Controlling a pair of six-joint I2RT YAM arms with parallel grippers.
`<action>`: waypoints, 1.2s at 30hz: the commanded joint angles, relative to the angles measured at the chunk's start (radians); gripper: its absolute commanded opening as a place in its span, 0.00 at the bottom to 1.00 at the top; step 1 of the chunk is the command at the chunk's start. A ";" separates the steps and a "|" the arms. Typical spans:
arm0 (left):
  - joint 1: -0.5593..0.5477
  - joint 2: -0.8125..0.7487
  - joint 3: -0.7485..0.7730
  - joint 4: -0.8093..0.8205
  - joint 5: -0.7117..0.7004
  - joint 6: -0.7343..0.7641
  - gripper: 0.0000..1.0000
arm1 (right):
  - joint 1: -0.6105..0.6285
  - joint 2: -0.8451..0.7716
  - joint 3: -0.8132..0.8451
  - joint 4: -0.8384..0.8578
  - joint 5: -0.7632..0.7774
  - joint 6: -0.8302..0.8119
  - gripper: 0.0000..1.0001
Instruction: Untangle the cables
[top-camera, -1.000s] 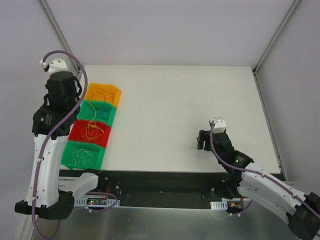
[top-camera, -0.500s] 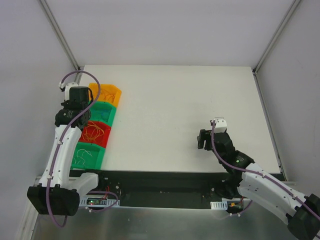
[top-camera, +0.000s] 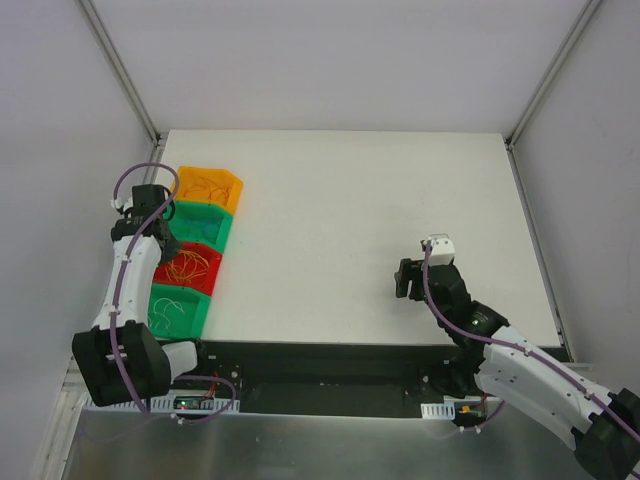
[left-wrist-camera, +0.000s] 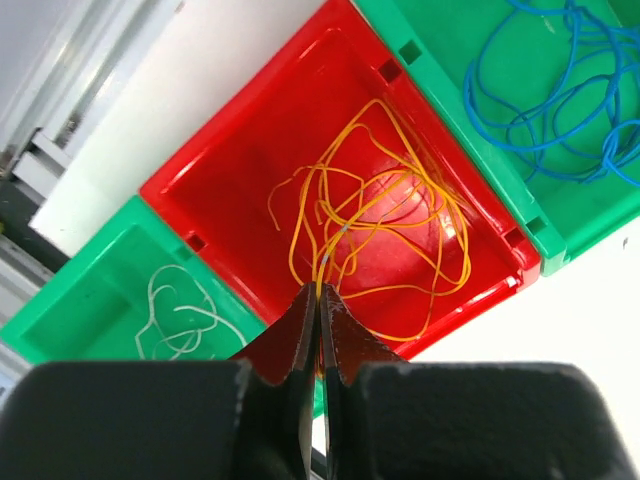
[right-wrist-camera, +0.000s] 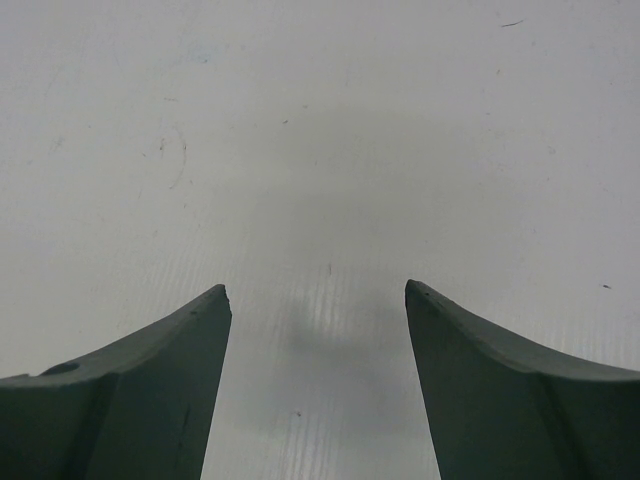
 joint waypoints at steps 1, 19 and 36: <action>0.031 0.064 -0.029 0.041 0.085 -0.073 0.00 | -0.004 -0.003 0.003 0.033 -0.004 -0.004 0.73; 0.063 -0.302 0.074 0.002 0.290 -0.086 0.89 | -0.007 -0.014 -0.003 0.034 -0.007 -0.005 0.73; -1.115 -0.671 -0.193 0.499 0.038 0.136 0.99 | -0.006 -0.515 0.412 -0.547 0.117 0.082 0.96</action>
